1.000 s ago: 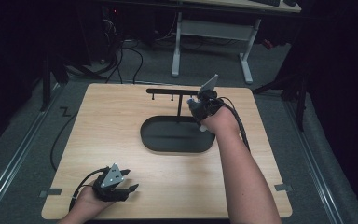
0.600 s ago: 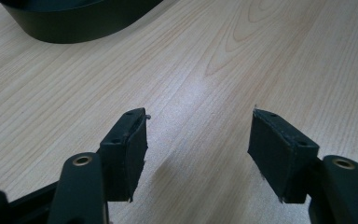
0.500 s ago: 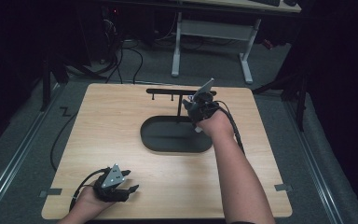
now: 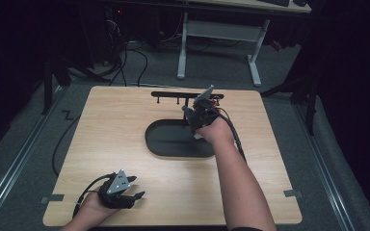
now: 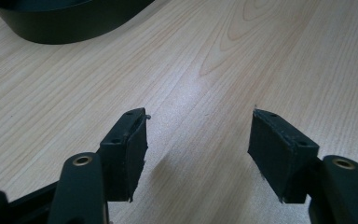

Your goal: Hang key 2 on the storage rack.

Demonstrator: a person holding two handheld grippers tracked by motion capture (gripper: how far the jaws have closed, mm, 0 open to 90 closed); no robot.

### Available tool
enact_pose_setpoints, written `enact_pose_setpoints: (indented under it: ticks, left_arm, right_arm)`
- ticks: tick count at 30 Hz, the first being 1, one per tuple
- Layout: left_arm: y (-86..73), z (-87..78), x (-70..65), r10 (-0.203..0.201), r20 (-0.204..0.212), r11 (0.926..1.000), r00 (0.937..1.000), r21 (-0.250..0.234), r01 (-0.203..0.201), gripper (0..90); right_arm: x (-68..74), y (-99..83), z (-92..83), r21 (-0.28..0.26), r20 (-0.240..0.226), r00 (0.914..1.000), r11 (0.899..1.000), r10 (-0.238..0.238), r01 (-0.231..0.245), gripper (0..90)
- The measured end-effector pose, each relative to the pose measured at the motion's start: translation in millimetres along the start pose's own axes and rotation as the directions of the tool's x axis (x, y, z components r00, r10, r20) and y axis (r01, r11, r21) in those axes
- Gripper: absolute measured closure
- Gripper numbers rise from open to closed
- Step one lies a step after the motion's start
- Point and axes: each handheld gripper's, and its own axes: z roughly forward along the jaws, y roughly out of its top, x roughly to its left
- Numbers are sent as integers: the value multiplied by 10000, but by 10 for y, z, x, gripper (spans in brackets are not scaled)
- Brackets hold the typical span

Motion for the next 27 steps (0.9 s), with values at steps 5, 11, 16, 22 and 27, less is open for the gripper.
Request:
enact_pose_setpoints:
  ticks: [5, 11, 16, 22, 27]
  left_arm:
    - [4, 5, 5, 5, 1, 10000, 10000, -10, -5, 373]
    - [-3, -6, 5, -48, -43, 10000, 10000, 9, 48, 373]
    - [-8, -12, 8, -103, -96, 9999, 9999, 37, 103, 372]
    - [-17, -5, 13, -187, -150, 9998, 9997, 39, 188, 372]
    - [-21, 2, 21, -277, -201, 9996, 9994, 28, 278, 372]
  right_arm:
    - [-17, -51, -7, -374, -17, 10000, 9993, 41, -41, 305]
    - [-31, -234, -78, -668, -104, 9999, 9977, -97, 90, 293]
    - [-52, -425, -131, -999, -112, 9997, 9947, -235, 222, 293]
    - [-132, -813, 1, -1725, -285, 9985, 9841, -471, 415, 311]
    - [-184, -1200, 236, -2748, -208, 9978, 9599, -630, 549, 318]
